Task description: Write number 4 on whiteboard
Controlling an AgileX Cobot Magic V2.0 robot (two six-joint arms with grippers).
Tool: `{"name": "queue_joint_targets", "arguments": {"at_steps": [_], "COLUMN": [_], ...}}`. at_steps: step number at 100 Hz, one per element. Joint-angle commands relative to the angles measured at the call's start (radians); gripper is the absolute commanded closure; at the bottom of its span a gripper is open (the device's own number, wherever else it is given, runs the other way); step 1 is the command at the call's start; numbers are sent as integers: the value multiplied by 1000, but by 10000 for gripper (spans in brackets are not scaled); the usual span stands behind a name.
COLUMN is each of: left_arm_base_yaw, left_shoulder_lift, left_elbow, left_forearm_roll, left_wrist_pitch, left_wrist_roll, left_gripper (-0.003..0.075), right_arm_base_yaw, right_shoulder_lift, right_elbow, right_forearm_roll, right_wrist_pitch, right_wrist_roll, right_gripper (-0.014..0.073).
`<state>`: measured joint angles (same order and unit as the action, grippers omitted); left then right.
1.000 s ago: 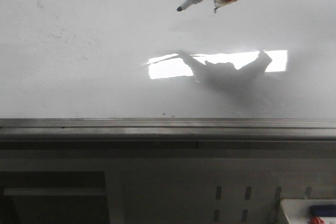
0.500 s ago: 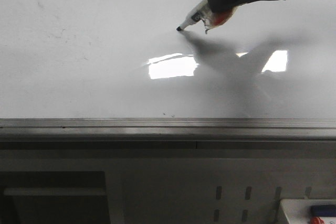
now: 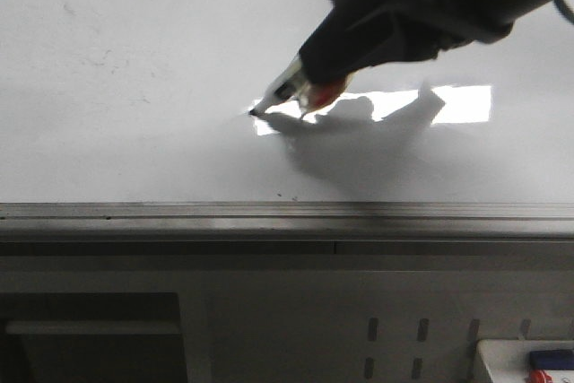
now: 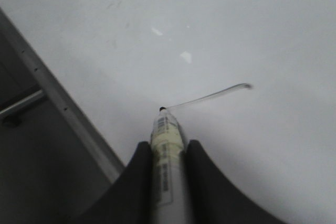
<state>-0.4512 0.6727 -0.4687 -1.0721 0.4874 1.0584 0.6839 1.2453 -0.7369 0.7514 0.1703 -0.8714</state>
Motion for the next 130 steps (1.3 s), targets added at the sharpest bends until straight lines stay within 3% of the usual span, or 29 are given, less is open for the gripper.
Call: {"name": "queue_joint_targets", "arguments": {"at_steps": [1,33,73,85,112,130], "left_arm_base_yaw": [5,5,5,5,5,5], "left_shoulder_lift": [-3,-3,-3,-3,-3,-3], "left_elbow": [-28,-28,-28,-28,-28,-28], "left_forearm_roll": [-44,-44,-44,-44,-44,-62], "left_wrist_pitch": [-20,-3,-3,-5,-5,-5], "left_wrist_roll": [-8,-8,-8,-8,-6,-6], "left_gripper": [625,625,625,625,625,625], "right_arm_base_yaw": [28,-3,-363,-440,-448,-372], "right_shoulder_lift": [29,6,-177,-207,-234,-296], "right_elbow": [-22,-22,-19,-18,-40,-129], "right_forearm_roll": [4,4,-93,-97,-76,28], "right_wrist_pitch": [-50,-37,262,281,315,353], "right_wrist_roll": [-4,-4,-2,-2,-2,-4], "right_gripper": [654,654,638,638,638,638]}}
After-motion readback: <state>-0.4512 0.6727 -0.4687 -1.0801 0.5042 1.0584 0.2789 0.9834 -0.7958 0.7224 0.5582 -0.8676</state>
